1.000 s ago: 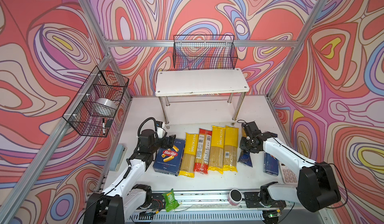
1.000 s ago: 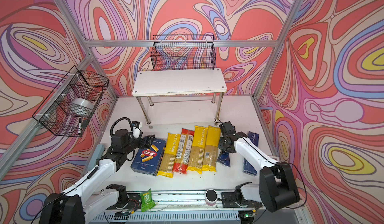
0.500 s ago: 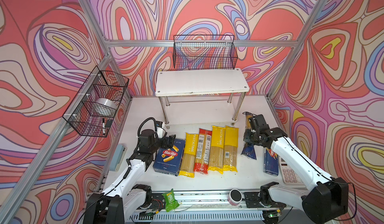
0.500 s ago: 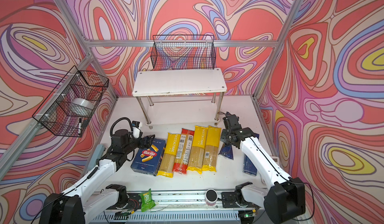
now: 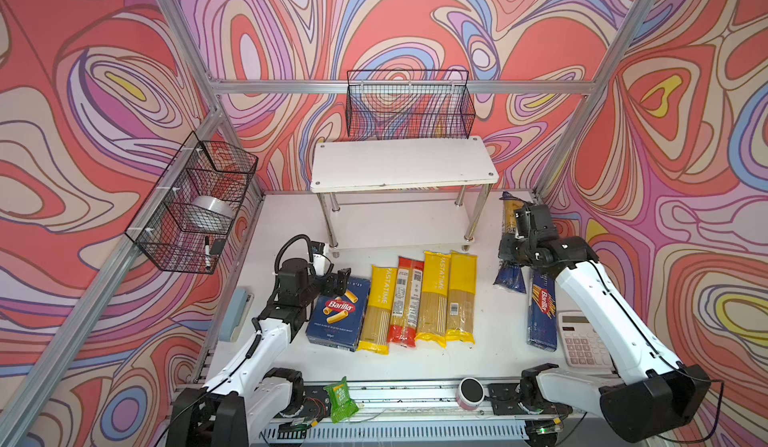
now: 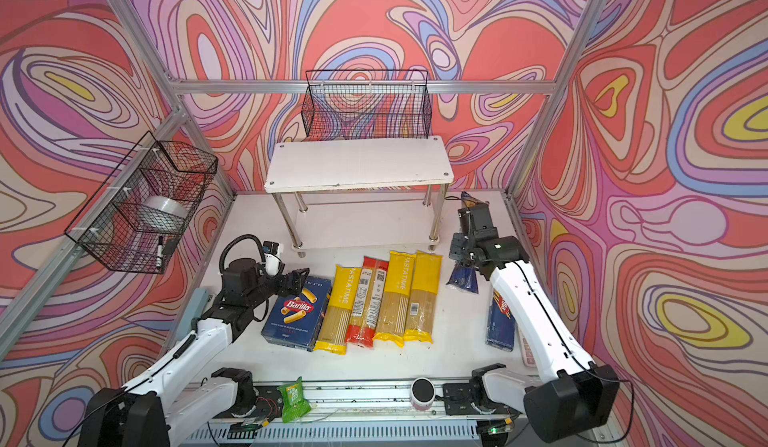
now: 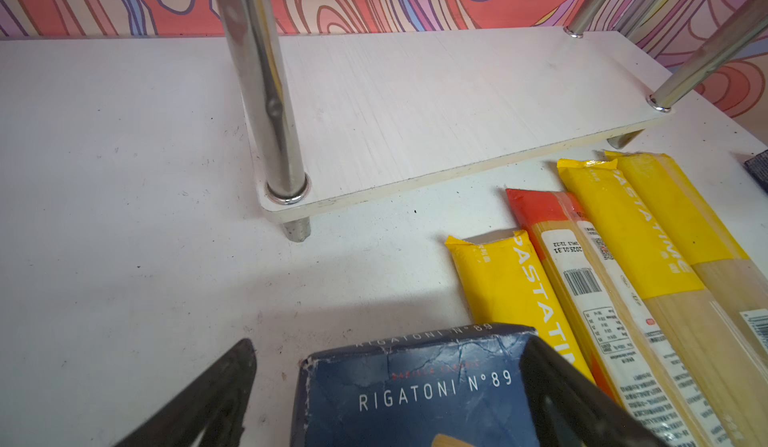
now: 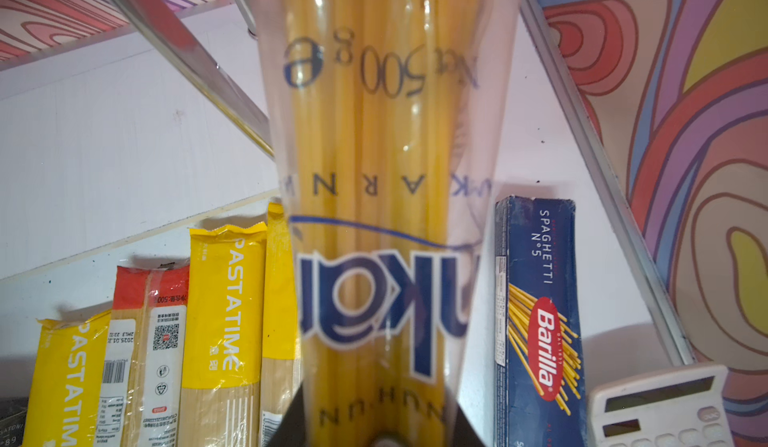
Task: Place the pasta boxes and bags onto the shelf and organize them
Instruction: 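Lift the spaghetti bag upright with the right gripper, then carry the bag to the shelf top and stand it upright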
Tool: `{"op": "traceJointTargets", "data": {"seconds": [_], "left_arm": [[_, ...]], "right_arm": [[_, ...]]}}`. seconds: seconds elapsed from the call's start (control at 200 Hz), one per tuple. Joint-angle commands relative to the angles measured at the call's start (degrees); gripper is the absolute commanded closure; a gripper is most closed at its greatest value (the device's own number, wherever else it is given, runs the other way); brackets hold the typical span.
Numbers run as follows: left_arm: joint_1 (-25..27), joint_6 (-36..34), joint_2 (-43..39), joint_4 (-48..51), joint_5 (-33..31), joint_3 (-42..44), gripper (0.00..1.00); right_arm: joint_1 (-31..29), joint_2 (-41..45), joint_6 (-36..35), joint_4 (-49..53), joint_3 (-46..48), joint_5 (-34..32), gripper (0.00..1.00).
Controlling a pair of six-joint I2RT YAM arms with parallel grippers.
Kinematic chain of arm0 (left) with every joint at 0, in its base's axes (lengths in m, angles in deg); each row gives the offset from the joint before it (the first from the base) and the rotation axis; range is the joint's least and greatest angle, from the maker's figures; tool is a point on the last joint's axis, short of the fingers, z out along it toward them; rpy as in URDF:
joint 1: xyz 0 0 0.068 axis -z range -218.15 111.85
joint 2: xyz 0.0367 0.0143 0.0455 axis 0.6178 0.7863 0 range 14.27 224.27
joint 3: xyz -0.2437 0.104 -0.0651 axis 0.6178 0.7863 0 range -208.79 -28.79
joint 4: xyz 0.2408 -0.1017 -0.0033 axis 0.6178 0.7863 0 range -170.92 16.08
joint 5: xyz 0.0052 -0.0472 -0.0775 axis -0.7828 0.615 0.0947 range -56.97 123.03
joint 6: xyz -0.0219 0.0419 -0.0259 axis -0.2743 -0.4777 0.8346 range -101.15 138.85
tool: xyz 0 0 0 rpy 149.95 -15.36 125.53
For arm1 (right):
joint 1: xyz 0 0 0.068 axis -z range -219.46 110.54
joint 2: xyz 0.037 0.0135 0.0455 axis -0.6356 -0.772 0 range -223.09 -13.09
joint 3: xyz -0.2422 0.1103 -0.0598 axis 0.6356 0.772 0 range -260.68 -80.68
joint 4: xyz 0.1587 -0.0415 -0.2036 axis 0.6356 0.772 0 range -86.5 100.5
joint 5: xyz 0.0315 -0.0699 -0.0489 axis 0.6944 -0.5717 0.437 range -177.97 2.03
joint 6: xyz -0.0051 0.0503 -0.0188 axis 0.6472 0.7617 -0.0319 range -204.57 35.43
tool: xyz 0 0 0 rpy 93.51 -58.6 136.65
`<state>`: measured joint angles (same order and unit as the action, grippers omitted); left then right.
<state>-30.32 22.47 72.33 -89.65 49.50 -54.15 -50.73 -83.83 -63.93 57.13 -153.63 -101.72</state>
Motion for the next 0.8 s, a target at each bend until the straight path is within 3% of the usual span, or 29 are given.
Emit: {"op": "traceJointTargets", "data": {"seconds": [0.0, 0.336, 0.796], "left_arm": [[-0.11, -0.66, 0.04, 0.92, 0.31, -0.91, 0.0], [-0.1, -0.4, -0.96, 0.65, -0.18, -0.21, 0.0], [-0.15, -0.39, -0.78, 0.72, -0.11, -0.28, 0.0]], "right_arm": [[0.62, -0.46, -3.28, -3.62, -7.16, -2.28, 1.0], [0.81, -5.5, -6.0, -1.94, -22.84, 0.33, 1.0], [0.81, -23.3, -5.97, 0.59, -48.85, 11.29, 1.0]]}}
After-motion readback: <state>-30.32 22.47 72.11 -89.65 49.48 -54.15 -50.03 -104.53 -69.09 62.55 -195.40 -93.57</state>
